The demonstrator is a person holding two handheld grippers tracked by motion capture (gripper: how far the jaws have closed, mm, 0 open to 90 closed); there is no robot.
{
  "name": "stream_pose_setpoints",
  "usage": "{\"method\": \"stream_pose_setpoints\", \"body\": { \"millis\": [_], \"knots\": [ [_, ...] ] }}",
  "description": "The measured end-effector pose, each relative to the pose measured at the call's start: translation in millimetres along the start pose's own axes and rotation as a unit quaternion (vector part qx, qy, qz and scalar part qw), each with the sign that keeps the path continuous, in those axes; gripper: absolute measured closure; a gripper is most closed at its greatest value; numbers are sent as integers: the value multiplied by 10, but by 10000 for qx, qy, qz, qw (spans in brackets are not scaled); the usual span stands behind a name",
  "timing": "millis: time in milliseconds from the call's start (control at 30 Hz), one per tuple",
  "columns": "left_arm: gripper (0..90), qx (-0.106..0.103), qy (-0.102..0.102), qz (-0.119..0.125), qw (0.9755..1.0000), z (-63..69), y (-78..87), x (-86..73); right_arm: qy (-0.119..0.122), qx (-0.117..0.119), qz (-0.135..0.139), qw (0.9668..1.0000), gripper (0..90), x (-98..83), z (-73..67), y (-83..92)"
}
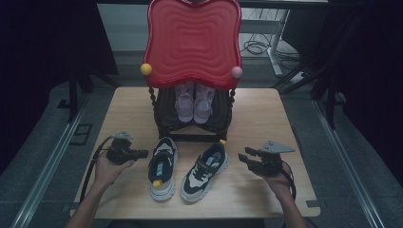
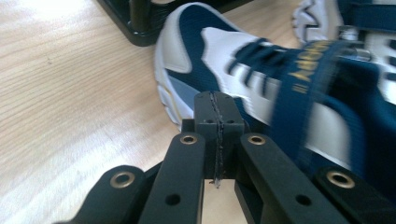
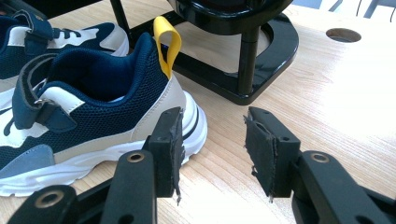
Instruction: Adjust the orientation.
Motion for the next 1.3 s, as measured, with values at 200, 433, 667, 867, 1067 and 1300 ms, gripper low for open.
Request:
{"method": "stream_pose_setpoints", "body": {
  "millis": [200, 433, 667, 867, 1067, 1300],
  "knots": [
    [897, -129, 6, -60, 9999, -66, -183, 39, -30, -16, 11, 10000, 558, -10, 26, 5],
    [897, -335, -83, -41, 9994, -10, -300, 144, -24, -18, 14, 10000, 558, -9, 25, 5],
    [897, -464, -142, -60, 9988, 56, -419, 241, -33, -18, 9, 10000, 558, -12, 29, 11],
    [897, -566, -175, -36, 9982, 110, -483, 288, -27, -21, -19, 10000, 558, -24, 33, 4],
    [897, -628, -161, -6, 9979, 114, -506, 297, -34, -16, -28, 10000, 558, -33, 36, -7],
    [895, -367, -160, 106, 9991, 68, -412, 288, -33, -21, -26, 10000, 558, -33, 39, 1]
  ]
}}
Point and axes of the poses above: each handheld gripper's, and its own axes: y roughly backward along the jaws, x roughly out of its top, z roughly to its right, the point moved 8 cm from there along -y, roughly forward along the jaws
